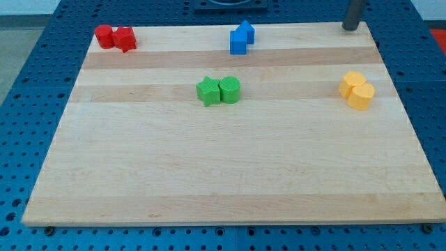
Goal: Adjust the blue triangle to the top of the blue cube
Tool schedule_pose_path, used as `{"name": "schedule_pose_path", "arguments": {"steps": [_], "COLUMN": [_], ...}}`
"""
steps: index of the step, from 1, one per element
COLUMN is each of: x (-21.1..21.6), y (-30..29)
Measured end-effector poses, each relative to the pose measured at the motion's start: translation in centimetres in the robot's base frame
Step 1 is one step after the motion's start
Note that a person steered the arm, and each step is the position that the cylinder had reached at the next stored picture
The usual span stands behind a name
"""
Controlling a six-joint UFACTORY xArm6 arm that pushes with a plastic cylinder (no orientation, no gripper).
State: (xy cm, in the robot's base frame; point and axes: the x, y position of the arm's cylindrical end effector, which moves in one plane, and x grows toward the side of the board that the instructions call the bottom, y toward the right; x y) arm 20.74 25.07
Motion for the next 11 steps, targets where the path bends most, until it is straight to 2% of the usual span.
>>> {"name": "schedule_pose_path", "arguments": {"steps": [2,5,7,9,11], "x": [2.3,1.2,0.0,0.2,2.1], "y": [-8.8,-12.2,-17.2,-21.4,-24.4]}}
